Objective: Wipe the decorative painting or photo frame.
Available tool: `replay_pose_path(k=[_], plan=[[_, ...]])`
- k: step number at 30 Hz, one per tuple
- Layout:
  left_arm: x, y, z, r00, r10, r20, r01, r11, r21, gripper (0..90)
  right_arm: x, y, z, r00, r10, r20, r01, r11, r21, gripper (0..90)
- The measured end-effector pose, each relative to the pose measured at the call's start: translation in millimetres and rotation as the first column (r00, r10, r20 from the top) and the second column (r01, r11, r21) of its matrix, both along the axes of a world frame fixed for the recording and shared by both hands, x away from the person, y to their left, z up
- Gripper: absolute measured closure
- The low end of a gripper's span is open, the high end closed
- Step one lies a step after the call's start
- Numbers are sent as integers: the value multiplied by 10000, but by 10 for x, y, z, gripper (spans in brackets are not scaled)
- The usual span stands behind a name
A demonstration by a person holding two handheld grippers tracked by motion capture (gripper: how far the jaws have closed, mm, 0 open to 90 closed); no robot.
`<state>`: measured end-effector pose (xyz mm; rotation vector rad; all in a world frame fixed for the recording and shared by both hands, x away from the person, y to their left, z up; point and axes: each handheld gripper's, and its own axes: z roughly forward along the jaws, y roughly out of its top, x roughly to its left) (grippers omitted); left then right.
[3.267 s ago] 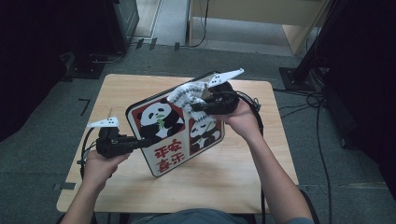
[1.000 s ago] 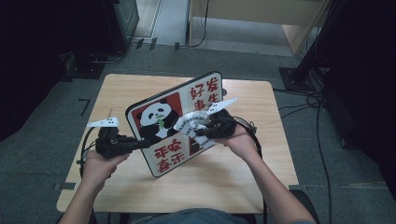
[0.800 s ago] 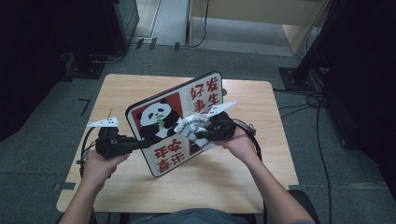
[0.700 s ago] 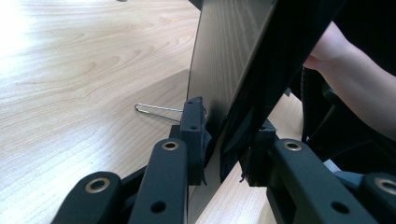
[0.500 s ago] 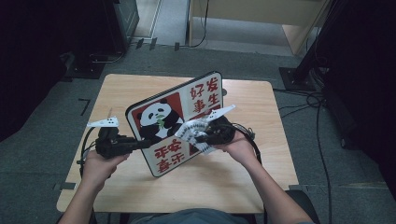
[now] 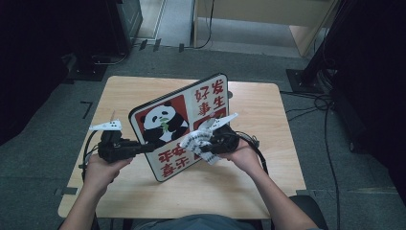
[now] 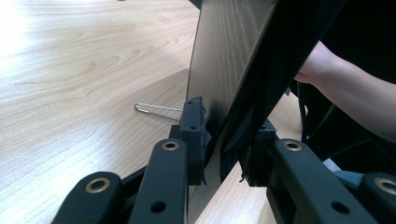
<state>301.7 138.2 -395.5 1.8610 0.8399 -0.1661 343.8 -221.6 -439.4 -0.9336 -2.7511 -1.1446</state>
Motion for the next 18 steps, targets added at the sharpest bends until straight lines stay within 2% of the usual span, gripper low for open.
replay_pose_path(k=[8,18], plan=[[1,-1,-1,10000,-3,-9,3,10000,-1,748,-2,-11,-108,9998,75,-158,-75,10000,-34,778],[3,0,-4,10000,-20,-22,20,10000,-21,748,-43,16,-268,9993,250,-263,-262,9986,-456,778]])
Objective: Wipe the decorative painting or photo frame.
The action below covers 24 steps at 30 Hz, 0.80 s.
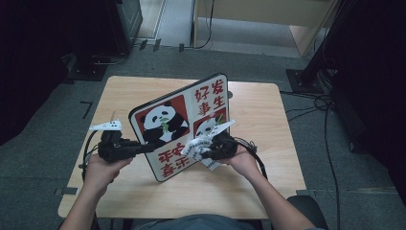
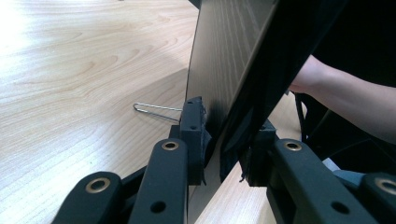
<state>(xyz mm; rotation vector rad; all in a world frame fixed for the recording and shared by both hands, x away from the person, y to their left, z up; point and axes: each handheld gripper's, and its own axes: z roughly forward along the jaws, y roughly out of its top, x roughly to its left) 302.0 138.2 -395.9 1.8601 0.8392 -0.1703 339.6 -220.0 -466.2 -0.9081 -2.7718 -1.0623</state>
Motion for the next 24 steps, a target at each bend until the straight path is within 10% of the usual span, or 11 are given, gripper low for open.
replay_pose_path(k=[24], plan=[[-3,-5,-11,10000,18,-41,-18,10000,64,745,-9,21,119,9999,80,-148,-78,9999,85,783]])
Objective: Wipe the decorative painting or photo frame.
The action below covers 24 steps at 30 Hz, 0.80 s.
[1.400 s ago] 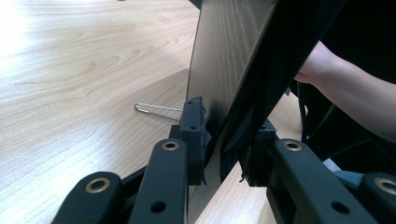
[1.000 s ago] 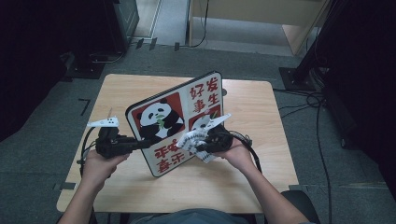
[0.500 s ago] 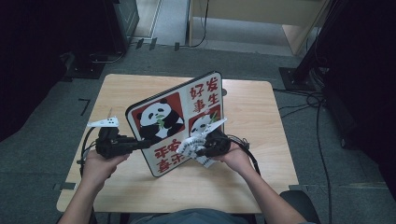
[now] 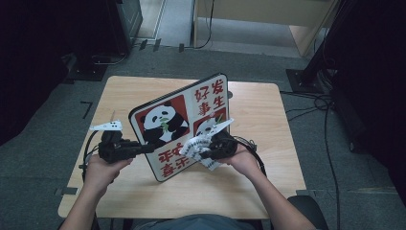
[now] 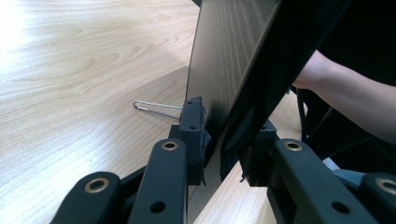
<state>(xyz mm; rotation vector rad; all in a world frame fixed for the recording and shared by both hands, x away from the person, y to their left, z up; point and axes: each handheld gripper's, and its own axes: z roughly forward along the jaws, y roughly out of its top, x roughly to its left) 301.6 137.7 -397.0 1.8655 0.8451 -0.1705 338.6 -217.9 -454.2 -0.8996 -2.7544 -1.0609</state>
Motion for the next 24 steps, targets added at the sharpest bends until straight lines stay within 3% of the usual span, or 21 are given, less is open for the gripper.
replay_pose_path(k=[15,24], plan=[[1,-1,-2,10000,1,-15,-1,10000,46,745,-6,41,445,9977,49,682,-87,9984,561,785],[-3,-5,-4,10000,73,-8,-73,10000,52,746,12,55,828,9919,31,1269,-144,9959,888,785]])
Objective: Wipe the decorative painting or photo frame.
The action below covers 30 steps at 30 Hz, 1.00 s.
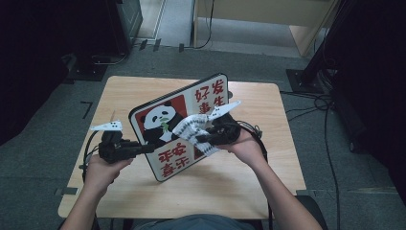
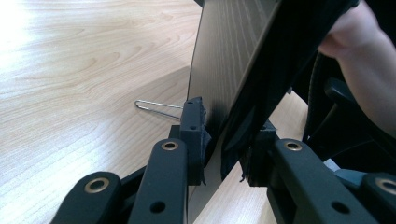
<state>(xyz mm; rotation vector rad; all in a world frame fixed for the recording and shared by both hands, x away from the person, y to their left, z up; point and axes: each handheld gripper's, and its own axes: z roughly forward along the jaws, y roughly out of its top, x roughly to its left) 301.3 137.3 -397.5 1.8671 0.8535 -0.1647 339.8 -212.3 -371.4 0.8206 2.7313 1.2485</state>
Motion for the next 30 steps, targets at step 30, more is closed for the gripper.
replay_pose_path(k=[30], plan=[[-5,10,-6,9998,-31,183,29,10000,82,755,259,421,1079,9896,149,1431,-258,9969,750,794]])
